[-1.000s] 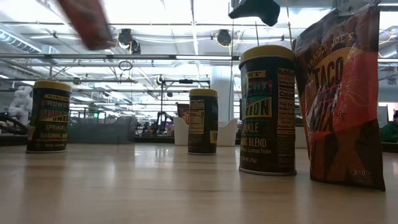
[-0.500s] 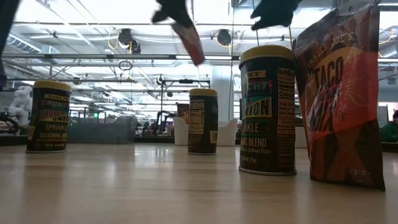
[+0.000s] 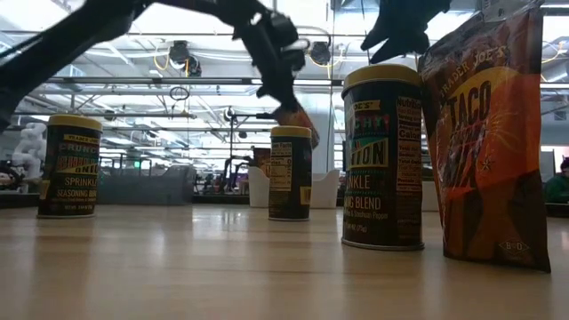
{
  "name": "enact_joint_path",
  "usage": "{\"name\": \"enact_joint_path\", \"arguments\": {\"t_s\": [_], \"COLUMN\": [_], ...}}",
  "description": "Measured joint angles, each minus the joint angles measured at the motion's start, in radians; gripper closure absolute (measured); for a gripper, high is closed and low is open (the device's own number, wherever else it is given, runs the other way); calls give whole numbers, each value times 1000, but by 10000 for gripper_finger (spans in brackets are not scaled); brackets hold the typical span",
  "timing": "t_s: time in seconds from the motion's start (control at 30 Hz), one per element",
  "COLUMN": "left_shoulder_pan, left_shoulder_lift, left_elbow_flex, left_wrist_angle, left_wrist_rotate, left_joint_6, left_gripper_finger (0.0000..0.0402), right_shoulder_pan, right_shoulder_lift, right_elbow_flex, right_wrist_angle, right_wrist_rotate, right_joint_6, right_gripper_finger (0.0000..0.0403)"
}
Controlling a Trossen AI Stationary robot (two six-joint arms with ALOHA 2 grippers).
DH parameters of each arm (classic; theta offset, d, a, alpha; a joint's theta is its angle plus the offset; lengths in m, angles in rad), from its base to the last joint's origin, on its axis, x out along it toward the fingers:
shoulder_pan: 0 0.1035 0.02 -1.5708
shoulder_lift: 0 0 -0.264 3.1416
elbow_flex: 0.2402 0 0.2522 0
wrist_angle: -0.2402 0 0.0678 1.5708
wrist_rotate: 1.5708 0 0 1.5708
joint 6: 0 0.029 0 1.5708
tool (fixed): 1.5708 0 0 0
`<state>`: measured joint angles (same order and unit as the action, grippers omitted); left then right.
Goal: Sort spices by type
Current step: Put the left orange seasoning bag into the left white bin
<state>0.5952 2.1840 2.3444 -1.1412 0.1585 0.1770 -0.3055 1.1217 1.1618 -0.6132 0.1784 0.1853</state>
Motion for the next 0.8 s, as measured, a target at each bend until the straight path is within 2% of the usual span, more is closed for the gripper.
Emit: {"name": "enact_joint_path", "arguments": {"t_s": [0.37,0.8], "left_shoulder_pan": [22,20], "left_shoulder_lift": [95,132], "left_elbow_flex": [0,0], "left_wrist_angle": [60,81], "left_wrist_rotate": [21,-40], "left_joint_6": [190,257], "left_gripper_finger": [401,401], "right_shoulder_pan": [-43,-42], "right_shoulder_lift": [0,0], "right_elbow_flex": [0,0], "right_wrist_angle": [13,12], "right_wrist_rotate": [5,3], "right_joint_6": [135,196], "right_gripper_finger": [140,140]}}
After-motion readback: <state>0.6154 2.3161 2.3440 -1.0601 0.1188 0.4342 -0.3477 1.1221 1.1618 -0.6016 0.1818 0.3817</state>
